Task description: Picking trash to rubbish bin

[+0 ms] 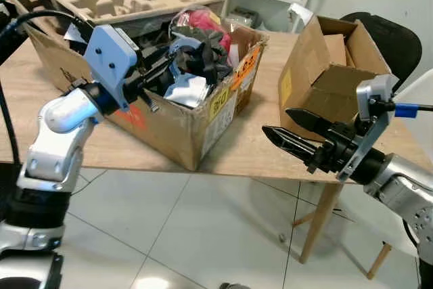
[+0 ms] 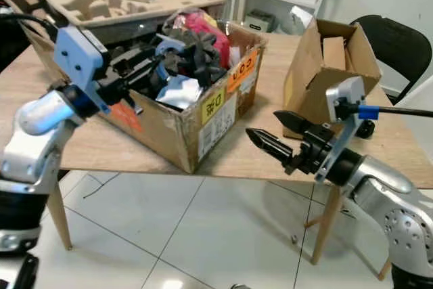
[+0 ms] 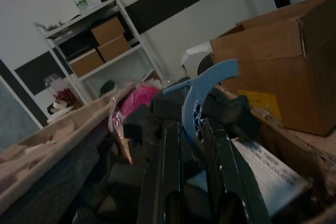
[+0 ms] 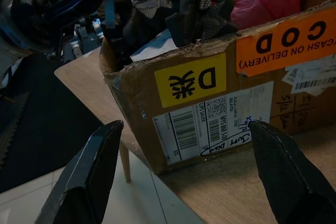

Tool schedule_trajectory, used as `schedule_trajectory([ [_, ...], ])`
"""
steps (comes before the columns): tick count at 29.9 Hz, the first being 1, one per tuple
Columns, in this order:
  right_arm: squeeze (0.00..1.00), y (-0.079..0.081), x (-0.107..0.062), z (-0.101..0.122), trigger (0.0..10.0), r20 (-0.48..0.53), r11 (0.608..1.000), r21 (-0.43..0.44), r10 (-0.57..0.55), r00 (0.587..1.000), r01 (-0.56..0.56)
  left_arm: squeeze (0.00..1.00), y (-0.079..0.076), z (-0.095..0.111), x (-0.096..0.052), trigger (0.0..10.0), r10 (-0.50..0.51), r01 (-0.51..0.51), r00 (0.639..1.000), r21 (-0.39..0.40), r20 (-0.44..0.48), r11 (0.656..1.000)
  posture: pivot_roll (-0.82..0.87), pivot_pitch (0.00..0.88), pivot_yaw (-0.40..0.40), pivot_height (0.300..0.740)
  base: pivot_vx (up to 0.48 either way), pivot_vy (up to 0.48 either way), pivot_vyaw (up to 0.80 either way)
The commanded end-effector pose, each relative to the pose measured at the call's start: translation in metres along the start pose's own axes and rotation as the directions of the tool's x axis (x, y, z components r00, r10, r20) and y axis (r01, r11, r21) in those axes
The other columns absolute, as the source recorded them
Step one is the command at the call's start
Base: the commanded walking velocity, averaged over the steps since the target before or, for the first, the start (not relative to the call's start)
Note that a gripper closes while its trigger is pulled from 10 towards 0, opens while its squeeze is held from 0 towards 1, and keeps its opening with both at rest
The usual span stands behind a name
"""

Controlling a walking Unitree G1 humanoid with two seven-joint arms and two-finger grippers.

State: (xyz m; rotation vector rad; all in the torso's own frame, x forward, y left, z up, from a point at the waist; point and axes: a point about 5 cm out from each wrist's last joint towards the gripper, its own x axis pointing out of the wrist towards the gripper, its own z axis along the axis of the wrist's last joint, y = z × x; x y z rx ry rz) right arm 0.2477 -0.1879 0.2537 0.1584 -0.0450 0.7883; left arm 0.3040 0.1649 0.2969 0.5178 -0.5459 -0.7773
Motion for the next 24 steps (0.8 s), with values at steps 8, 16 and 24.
schedule_trajectory([
  [8, 0.00, -0.002, 0.002, 0.001, 10.0, -0.001, 1.000, -0.021, -0.014, 1.000, 0.014, 0.16, -0.009, 0.001, 0.005, 10.0, -0.032, 0.032, 0.999, -0.002, -0.004, 0.999, -0.05, 0.124, -0.019, 0.740, 0.000, 0.000, 0.00],
  [16, 0.00, -0.006, 0.004, 0.001, 10.0, 0.007, 0.999, -0.023, -0.037, 0.999, 0.037, 1.00, -0.021, -0.003, 0.017, 10.0, -0.045, 0.045, 0.999, -0.026, 0.003, 0.999, -0.05, 0.116, -0.015, 0.740, 0.000, 0.000, 0.00],
  [24, 0.00, -0.007, 0.004, 0.002, 10.0, 0.016, 0.998, -0.030, -0.049, 0.999, 0.049, 1.00, -0.015, -0.008, 0.016, 10.0, -0.023, 0.024, 0.999, 0.011, -0.032, 1.000, -0.05, 0.110, -0.015, 0.740, 0.000, 0.000, 0.00],
])
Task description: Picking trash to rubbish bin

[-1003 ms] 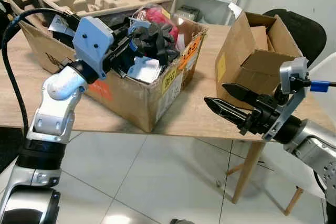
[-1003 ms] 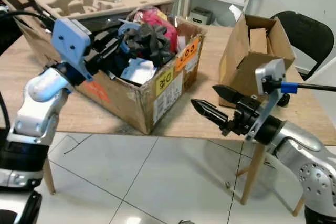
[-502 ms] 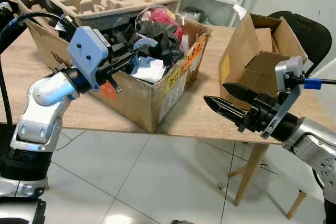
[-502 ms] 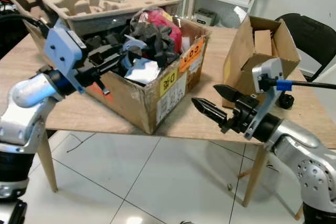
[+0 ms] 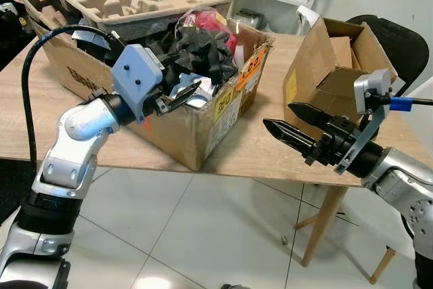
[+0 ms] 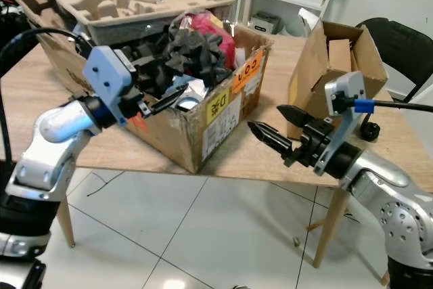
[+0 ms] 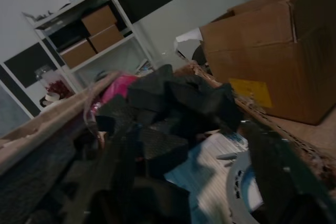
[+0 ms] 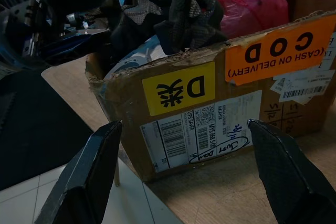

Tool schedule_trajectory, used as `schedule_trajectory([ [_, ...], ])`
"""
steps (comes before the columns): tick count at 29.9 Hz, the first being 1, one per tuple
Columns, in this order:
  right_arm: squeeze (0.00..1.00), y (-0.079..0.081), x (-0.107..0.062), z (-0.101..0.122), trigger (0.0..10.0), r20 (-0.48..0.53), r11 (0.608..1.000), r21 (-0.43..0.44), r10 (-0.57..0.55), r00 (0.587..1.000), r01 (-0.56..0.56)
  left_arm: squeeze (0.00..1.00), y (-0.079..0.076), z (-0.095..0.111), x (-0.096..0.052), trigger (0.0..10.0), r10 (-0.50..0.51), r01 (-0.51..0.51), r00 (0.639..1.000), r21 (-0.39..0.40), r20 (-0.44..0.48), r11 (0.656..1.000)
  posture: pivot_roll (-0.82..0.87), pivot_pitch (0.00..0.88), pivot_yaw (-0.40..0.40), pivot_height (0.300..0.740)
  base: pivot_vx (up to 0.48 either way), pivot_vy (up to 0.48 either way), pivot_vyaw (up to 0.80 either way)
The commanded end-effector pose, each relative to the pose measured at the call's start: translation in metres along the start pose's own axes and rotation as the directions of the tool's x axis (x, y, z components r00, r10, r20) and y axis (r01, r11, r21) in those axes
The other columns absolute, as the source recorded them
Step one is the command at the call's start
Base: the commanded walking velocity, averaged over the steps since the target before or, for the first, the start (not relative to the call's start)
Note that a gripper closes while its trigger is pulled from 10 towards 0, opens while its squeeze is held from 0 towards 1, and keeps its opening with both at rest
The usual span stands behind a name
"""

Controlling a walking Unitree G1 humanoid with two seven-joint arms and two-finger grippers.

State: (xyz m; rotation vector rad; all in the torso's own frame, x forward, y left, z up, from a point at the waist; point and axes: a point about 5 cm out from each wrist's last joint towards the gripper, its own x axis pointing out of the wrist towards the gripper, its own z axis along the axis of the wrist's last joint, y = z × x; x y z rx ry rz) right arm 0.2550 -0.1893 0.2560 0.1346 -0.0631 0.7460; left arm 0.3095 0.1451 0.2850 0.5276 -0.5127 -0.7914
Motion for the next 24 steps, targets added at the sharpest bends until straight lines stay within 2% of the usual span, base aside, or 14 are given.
schedule_trajectory([
  [1, 0.00, -0.001, 0.000, 0.000, 10.0, 0.011, 1.000, 0.000, -0.005, 1.000, 0.005, 0.64, 0.007, 0.006, -0.002, 10.0, 0.024, -0.023, 0.999, -0.028, 0.044, 0.999, -0.05, 0.110, -0.015, 0.740, 0.000, 0.000, 0.00],
  [2, 0.00, -0.001, 0.000, 0.000, 10.0, 0.011, 1.000, 0.000, -0.005, 1.000, 0.005, 0.64, 0.007, 0.006, -0.002, 10.0, 0.024, -0.023, 0.999, -0.028, 0.044, 0.999, -0.05, 0.110, -0.015, 0.740, 0.000, 0.000, 0.00],
  [3, 0.00, -0.001, 0.000, 0.001, 10.0, 0.020, 1.000, 0.002, 0.003, 1.000, -0.003, 0.00, 0.012, 0.012, -0.004, 10.0, 0.050, -0.042, 0.994, -0.076, 0.093, 0.996, -0.06, 0.105, -0.017, 0.740, 0.000, 0.000, 0.00],
  [5, 0.00, -0.001, 0.000, 0.001, 10.0, 0.020, 1.000, 0.002, 0.003, 1.000, -0.003, 0.00, 0.012, 0.012, -0.004, 10.0, 0.050, -0.042, 0.994, -0.076, 0.093, 0.996, -0.06, 0.105, -0.017, 0.740, 0.000, 0.000, 0.00],
  [8, 0.00, 0.004, 0.002, 0.000, 10.0, 0.035, 0.998, 0.018, 0.052, 0.998, -0.053, 0.00, 0.018, 0.022, -0.023, 10.0, 0.066, 0.003, 0.971, -0.288, 0.230, 0.958, -0.05, 0.109, -0.020, 0.740, 0.000, 0.000, 0.00],
  [9, 0.00, 0.004, 0.002, 0.000, 10.0, 0.035, 0.998, 0.018, 0.052, 0.998, -0.053, 0.00, 0.018, 0.022, -0.023, 10.0, 0.066, 0.003, 0.971, -0.288, 0.230, 0.958, -0.05, 0.109, -0.020, 0.740, 0.000, 0.000, 0.00],
  [11, 0.00, 0.008, 0.004, -0.004, 10.0, 0.026, 0.996, 0.027, 0.086, 0.996, -0.086, 0.00, 0.014, 0.023, -0.034, 10.0, 0.047, 0.067, 0.956, -0.375, 0.288, 0.924, -0.04, 0.111, -0.020, 0.740, 0.000, 0.000, 0.00],
  [12, 0.00, 0.008, 0.004, -0.004, 10.0, 0.026, 0.996, 0.027, 0.086, 0.996, -0.086, 0.00, 0.014, 0.023, -0.034, 10.0, 0.047, 0.067, 0.956, -0.375, 0.288, 0.924, -0.04, 0.111, -0.020, 0.740, 0.000, 0.000, 0.00],
  [16, 0.00, 0.014, 0.009, -0.011, 10.0, 0.030, 0.985, 0.061, 0.160, 0.987, -0.161, 0.00, 0.002, 0.018, -0.051, 10.0, 0.049, 0.155, 0.929, -0.509, 0.366, 0.847, -0.03, 0.116, -0.027, 0.740, -0.153, 0.000, 0.00],
  [18, 0.00, 0.015, 0.009, -0.011, 10.0, 0.031, 0.983, 0.063, 0.172, 0.985, -0.173, 0.00, 0.001, 0.018, -0.054, 10.0, 0.058, 0.166, 0.922, -0.526, 0.383, 0.834, -0.02, 0.118, -0.028, 0.740, -0.394, 0.000, 0.00],
  [19, 0.00, 0.017, 0.010, -0.012, 10.0, 0.036, 0.977, 0.074, 0.196, 0.980, -0.198, 0.00, 0.002, 0.018, -0.059, 10.0, 0.079, 0.174, 0.911, -0.550, 0.405, 0.817, -0.02, 0.119, -0.032, 0.740, -0.390, 0.000, 0.00],
  [22, 0.00, 0.017, 0.010, -0.012, 10.0, 0.037, 0.976, 0.077, 0.202, 0.979, -0.204, 0.00, 0.002, 0.018, -0.061, 10.0, 0.084, 0.175, 0.909, -0.555, 0.409, 0.813, -0.02, 0.119, -0.032, 0.740, -0.390, 0.000, 0.00],
  [23, 0.00, 0.019, 0.010, -0.017, 10.0, 0.020, 0.972, 0.088, 0.219, 0.976, -0.220, 0.00, 0.000, 0.018, -0.068, 10.0, 0.080, 0.205, 0.901, -0.579, 0.427, 0.789, -0.02, 0.120, -0.033, 0.740, -0.394, 0.000, 0.00],
  [24, 0.00, 0.019, 0.010, -0.019, 10.0, 0.013, 0.970, 0.094, 0.225, 0.974, -0.226, 0.00, -0.001, 0.018, -0.071, 10.0, 0.075, 0.217, 0.898, -0.587, 0.433, 0.780, -0.02, 0.120, -0.033, 0.740, -0.394, 0.000, 0.00],
])
